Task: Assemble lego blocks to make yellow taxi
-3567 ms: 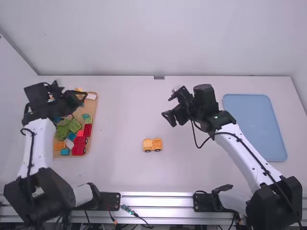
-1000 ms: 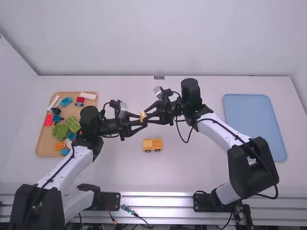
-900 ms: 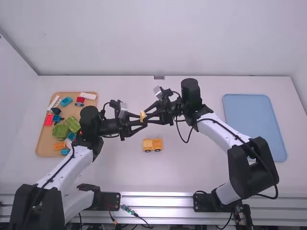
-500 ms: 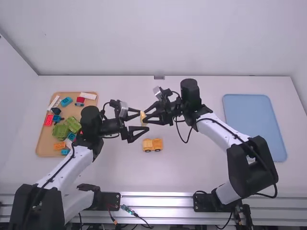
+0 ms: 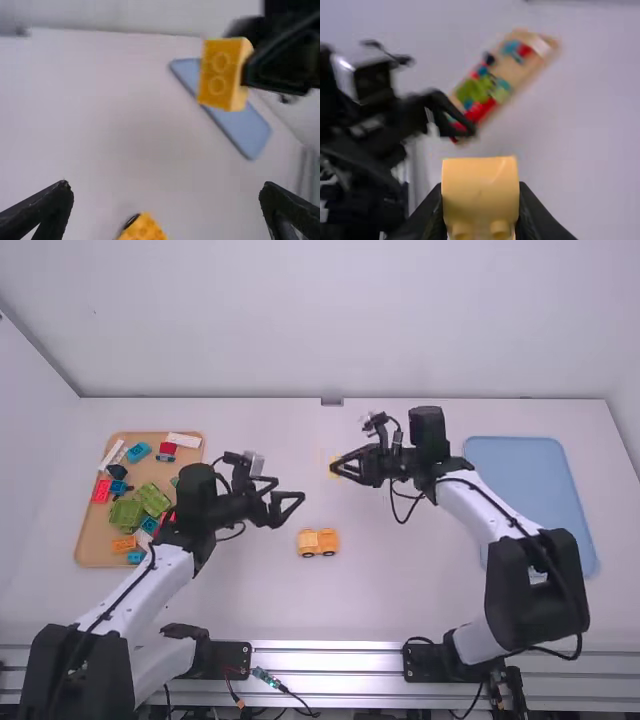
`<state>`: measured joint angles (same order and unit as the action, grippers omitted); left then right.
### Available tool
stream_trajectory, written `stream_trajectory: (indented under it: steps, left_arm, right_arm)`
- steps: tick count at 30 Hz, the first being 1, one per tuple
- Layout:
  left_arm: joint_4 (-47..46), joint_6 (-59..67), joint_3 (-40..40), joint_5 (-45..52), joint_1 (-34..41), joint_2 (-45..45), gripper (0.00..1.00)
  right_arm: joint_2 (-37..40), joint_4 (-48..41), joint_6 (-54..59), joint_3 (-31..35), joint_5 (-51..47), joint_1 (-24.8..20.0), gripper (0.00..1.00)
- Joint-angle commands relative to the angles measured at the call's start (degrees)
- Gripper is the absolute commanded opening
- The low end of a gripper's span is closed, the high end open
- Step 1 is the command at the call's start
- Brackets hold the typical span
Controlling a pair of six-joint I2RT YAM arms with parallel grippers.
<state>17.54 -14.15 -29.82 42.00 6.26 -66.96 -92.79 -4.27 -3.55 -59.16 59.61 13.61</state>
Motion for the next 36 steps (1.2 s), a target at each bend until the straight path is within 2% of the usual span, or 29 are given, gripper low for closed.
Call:
stream_trajectory:
  steps: [1, 3, 5, 8, 12, 17, 22, 26, 29, 36]
  left_arm:
    - [-0.11, -3.21, 0.31, -11.26, 0.09, 0.61, 0.99]
    - [-0.04, 0.44, -0.83, -11.61, 0.04, 0.63, 0.99]
    - [-2.05, 2.59, -3.17, -11.67, 0.09, 0.63, 0.99]
    - [-8.00, 4.97, -8.02, -12.35, 0.13, 0.63, 0.99]
    - [-18.05, 7.96, -15.06, -18.53, 0.13, 0.44, 0.99]
    - [-27.28, 9.67, -21.66, -26.34, 0.13, 0.44, 0.99]
    - [-30.69, 12.36, -23.65, -26.49, 0.13, 0.44, 0.99]
    - [-30.69, 12.27, -23.61, -26.45, 0.13, 0.44, 0.99]
    - [-30.67, 11.83, -23.56, -26.43, 0.13, 0.44, 0.99]
    - [-30.67, 10.37, -23.52, -26.45, 0.13, 0.44, 0.99]
  right_arm:
    - [4.00, -8.74, 5.07, -4.09, -18.29, -0.50, 0.04]
    - [4.33, -22.86, 7.48, -8.31, -30.10, -0.24, 0.01]
    - [4.18, -31.47, 8.00, -10.62, -37.99, 0.81, 0.00]
    - [4.07, -38.66, 5.66, -11.43, -47.21, 3.13, 0.00]
    - [4.07, -44.09, 5.03, -10.29, -53.35, 6.75, 0.00]
    - [4.07, -44.65, -6.34, -7.74, -58.58, 11.34, 0.00]
    - [4.07, -43.95, -10.80, -4.44, -58.60, 14.12, 0.00]
    - [4.05, -43.95, -18.43, -1.40, -61.16, 14.60, 0.00]
    - [4.05, -42.91, -19.71, 0.57, -60.94, 14.51, 0.00]
    - [4.05, -34.16, -20.55, 6.78, -56.26, 13.62, 0.00]
